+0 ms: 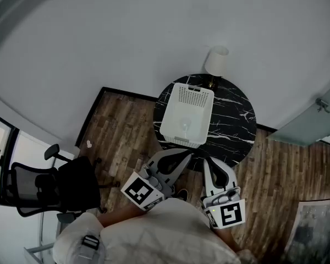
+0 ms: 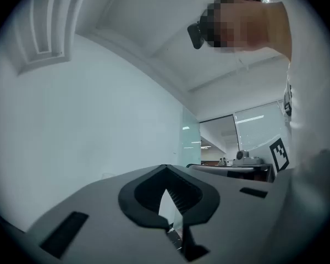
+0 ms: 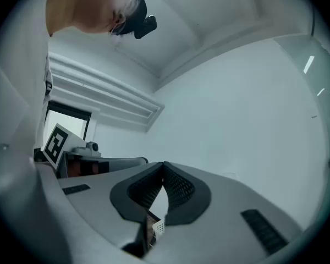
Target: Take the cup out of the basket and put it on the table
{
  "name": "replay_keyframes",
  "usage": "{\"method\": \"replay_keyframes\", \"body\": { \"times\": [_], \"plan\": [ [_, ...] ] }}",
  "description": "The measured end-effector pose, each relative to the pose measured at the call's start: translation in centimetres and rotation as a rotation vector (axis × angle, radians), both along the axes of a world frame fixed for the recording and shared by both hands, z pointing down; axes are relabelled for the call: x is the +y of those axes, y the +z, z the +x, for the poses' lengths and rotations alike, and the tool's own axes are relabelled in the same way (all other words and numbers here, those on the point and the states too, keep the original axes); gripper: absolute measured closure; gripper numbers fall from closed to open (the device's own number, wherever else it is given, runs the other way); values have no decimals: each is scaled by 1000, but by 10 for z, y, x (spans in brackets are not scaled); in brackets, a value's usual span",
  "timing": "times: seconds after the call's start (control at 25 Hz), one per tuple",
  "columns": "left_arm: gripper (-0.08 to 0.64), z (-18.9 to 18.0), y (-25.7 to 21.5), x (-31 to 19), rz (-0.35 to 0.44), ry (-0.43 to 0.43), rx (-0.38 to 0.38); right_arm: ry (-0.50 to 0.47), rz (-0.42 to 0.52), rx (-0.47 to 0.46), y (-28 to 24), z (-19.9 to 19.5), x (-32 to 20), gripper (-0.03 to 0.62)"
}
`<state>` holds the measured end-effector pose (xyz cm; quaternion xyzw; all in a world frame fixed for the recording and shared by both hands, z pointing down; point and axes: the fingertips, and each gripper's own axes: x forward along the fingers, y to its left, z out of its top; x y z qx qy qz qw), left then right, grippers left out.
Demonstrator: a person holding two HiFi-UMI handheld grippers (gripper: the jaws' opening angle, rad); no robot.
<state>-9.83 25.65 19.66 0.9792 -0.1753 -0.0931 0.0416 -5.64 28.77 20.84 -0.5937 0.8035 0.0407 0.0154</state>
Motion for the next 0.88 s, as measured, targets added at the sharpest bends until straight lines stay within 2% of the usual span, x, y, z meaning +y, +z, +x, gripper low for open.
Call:
{"method": "replay_keyframes", "body": {
  "times": [0.52,0.88],
  "plan": [
    [554,19,3,-1,-13,1,-3,15,-6,-14,2,22,-1,584],
    [554,44,7,8,-17,-15,-13,-12,-31,-31,11,43,7,584]
  ]
}}
